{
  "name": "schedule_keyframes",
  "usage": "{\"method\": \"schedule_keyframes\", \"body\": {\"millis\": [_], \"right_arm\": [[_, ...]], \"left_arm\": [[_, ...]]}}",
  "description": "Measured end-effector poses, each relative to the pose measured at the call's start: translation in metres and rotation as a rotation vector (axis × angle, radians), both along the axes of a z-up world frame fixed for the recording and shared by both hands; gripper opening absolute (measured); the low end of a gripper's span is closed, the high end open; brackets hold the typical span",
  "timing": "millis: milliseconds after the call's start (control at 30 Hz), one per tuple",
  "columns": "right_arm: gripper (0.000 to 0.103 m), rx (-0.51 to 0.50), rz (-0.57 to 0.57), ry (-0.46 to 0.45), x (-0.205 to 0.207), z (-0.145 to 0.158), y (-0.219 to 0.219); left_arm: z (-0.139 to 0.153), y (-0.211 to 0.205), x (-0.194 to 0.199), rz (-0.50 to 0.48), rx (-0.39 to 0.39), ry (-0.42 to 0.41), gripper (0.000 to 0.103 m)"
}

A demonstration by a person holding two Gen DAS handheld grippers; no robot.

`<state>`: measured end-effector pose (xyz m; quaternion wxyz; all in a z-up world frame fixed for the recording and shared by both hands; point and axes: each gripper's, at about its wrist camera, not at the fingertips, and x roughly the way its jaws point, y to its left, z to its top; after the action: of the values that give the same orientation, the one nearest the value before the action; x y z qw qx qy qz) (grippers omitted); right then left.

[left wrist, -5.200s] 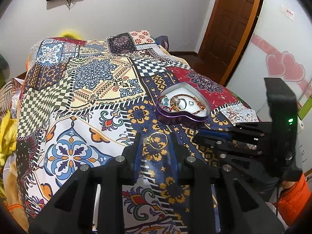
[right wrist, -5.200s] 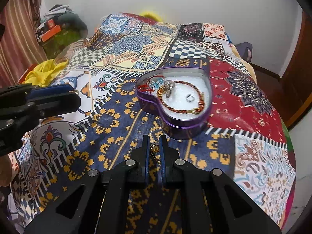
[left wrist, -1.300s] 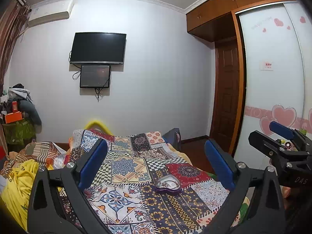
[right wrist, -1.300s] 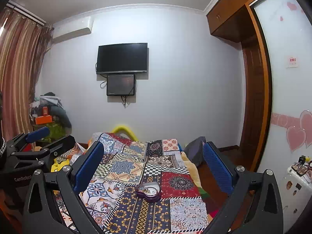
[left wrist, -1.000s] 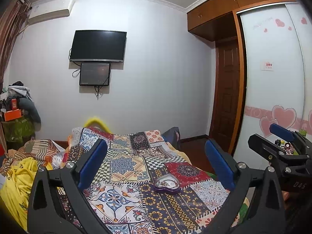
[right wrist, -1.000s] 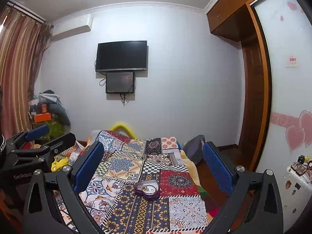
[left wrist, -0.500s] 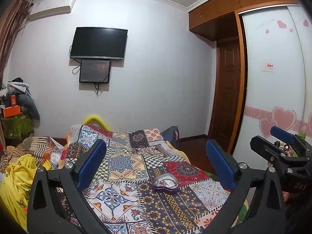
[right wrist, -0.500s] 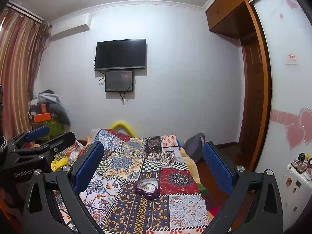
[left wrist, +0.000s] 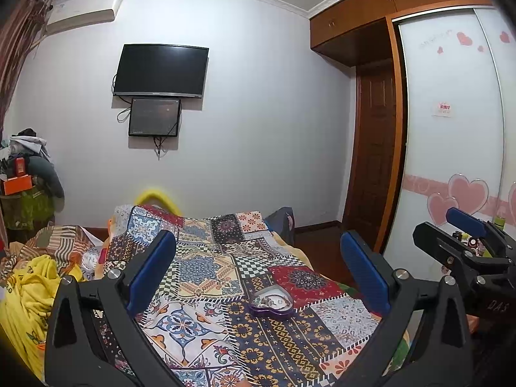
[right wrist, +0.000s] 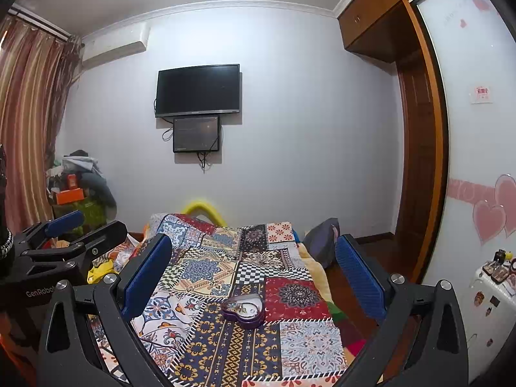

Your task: Organize jewelry

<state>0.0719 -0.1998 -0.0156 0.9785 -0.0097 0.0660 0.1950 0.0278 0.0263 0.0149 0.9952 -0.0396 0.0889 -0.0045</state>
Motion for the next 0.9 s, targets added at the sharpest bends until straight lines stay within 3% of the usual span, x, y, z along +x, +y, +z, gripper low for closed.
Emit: {"method": "schedule_keyframes", "body": {"millis": [900], "right_arm": [[0.101,0.01,-0.006,0.018,0.0024,-0.0012,-0.0016]], "left_arm": [[-0.0031,-0.002,0.0024,-0.012,0.001,0.006,0.103]]}}
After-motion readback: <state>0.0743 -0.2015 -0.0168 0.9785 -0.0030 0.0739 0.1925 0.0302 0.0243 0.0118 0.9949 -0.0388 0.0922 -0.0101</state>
